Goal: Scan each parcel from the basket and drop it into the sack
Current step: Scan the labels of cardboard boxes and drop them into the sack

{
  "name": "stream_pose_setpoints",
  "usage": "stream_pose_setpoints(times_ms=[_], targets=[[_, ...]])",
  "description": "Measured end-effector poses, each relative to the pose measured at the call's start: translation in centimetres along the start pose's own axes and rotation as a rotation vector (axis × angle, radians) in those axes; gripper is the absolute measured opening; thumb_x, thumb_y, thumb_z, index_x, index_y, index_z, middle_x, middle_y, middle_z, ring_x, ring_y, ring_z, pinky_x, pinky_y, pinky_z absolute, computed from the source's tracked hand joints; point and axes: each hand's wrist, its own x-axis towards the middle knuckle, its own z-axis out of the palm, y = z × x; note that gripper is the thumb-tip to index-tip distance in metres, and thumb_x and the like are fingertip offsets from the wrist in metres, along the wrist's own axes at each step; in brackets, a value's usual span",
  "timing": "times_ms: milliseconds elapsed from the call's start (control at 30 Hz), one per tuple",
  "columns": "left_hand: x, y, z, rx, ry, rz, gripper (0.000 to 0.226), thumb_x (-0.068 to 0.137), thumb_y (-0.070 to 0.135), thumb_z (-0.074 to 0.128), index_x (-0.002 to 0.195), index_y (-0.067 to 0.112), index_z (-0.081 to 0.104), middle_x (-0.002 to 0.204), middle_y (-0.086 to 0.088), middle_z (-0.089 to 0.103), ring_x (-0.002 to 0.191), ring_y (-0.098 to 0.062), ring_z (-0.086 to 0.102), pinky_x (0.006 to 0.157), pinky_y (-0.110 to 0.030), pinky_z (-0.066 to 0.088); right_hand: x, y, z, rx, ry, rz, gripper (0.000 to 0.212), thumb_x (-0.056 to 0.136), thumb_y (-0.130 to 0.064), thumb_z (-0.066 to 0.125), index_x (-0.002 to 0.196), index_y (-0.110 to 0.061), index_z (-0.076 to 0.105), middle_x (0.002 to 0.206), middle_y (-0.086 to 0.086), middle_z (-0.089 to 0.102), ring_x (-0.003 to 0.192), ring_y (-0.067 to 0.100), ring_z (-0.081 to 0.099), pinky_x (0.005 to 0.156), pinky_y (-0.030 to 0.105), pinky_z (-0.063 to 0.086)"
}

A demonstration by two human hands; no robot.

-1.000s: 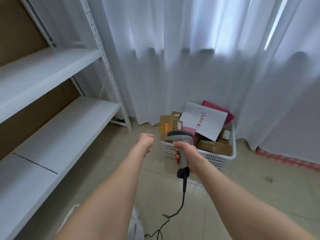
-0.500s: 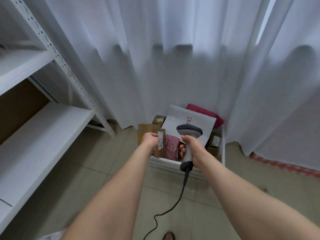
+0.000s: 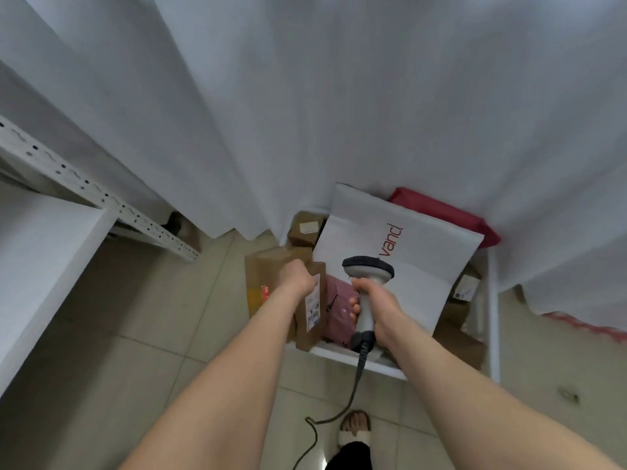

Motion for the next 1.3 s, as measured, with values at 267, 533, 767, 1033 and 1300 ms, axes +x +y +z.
stream_pose_setpoints(times_ms=[267,533,767,1033,1300], targets=[[9.0,1.0,3.0,0.451,-0.149,-0.02,0.048,0.089,0.029,0.057,0.131,0.006,0.048,0.131,-0.015,0.052,0.118,-0.032,0.052,0.088,-0.037,0.048,7.6,-0.6,1.3,0.032,0.011,0.137,0.013,0.092,-0.019,0.061,0.085,-0.008,0.059,0.051,0.004,0.053,0.037,0.012,0.046,0.042,0.022,0.044],[9.5,1.0,5.2,0.478,-0.176,-0.06,0.036,0.088,0.031,0.057,0.119,0.013,0.057,0.117,-0.007,0.06,0.103,-0.024,0.061,0.074,-0.032,0.051,8.6,-1.0,-0.2,0.066,0.011,0.168,0.012,0.092,-0.019,0.061,0.087,-0.008,0.06,0.053,0.003,0.052,0.039,0.011,0.046,0.045,0.022,0.043],[4.5,3.4,-0.4,0.016,0.064,-0.098,0.044,0.087,0.049,0.055,0.103,0.008,0.061,0.094,-0.005,0.064,0.086,-0.023,0.063,0.067,-0.029,0.05,3.9,-3.0,-1.4,0.101,0.014,0.068,0.011,0.093,-0.017,0.061,0.087,-0.008,0.058,0.053,0.004,0.053,0.041,0.013,0.046,0.043,0.022,0.044],[-8.8,6.2,-5.2,-0.873,0.103,-0.177,0.018,0.082,0.014,0.063,0.095,0.004,0.056,0.087,-0.008,0.059,0.073,-0.022,0.055,0.061,-0.029,0.05,-7.7,-5.5,-3.2,0.212,-0.081,-0.084,0.01,0.086,-0.001,0.062,0.096,-0.001,0.06,0.072,0.01,0.064,0.049,0.012,0.057,0.052,0.027,0.051],[-25.6,6.1,-6.1,-1.202,-0.144,-0.02,0.026,0.085,-0.002,0.064,0.111,-0.002,0.059,0.1,-0.016,0.066,0.09,-0.026,0.065,0.085,-0.04,0.056,-22.6,-6.8,-6.1,0.191,-0.339,-0.167,0.021,0.088,-0.007,0.065,0.109,-0.01,0.063,0.092,0.011,0.068,0.08,0.023,0.063,0.077,0.041,0.055]])
